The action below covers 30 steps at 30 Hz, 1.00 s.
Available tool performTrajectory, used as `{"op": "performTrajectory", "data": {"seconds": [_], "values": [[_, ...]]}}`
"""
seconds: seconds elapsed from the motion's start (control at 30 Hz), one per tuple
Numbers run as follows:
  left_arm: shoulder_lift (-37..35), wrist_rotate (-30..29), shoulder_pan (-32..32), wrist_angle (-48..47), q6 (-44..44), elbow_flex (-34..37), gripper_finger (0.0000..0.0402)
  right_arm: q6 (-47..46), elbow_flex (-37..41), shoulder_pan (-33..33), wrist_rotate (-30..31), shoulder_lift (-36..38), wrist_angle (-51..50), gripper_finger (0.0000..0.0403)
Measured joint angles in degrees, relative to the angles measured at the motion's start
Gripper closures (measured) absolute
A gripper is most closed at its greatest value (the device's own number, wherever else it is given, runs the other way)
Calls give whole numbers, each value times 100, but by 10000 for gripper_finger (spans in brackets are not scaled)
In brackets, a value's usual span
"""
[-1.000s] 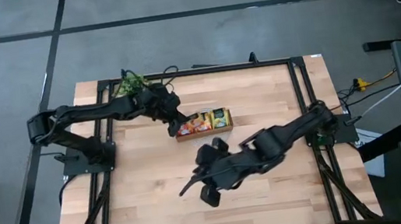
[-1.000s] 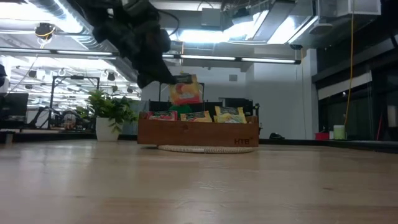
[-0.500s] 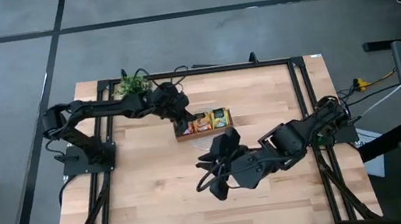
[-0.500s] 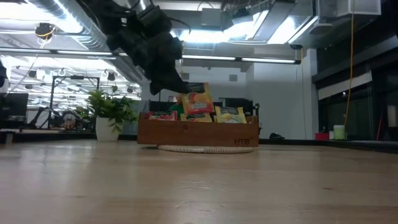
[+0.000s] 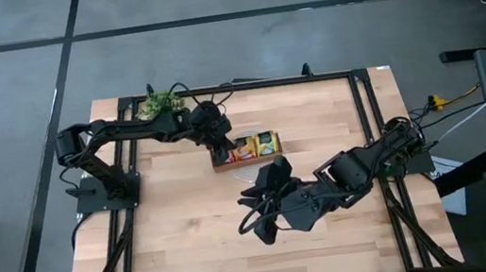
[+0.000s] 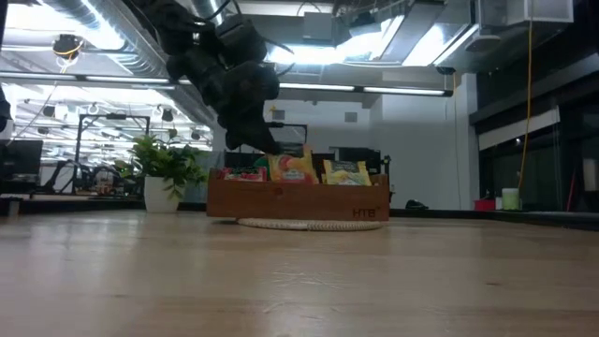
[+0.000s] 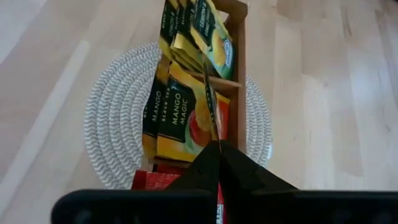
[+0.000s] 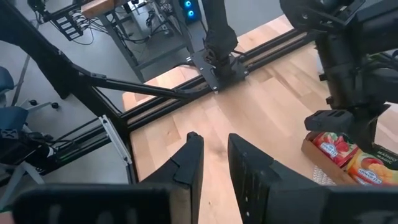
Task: Pick & Place Tea
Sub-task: Put the orange tea bag into the middle section of the wooden organizer
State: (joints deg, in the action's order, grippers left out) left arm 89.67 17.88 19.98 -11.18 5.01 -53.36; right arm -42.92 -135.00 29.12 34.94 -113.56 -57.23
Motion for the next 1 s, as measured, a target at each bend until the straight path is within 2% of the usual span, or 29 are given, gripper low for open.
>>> {"op": "performTrajectory", "data": {"seconds": [0.5, 0.87, 1.0], "values": [[0, 22, -54, 73, -63, 4, 395, -15, 0, 58, 5, -2, 39, 326], [0, -162, -76, 109, 7, 4, 306, -15, 0, 84, 4, -2, 39, 326], [-4, -152, -76, 109, 134, 4, 284, -13, 0, 88, 2, -2, 37, 326]]}}
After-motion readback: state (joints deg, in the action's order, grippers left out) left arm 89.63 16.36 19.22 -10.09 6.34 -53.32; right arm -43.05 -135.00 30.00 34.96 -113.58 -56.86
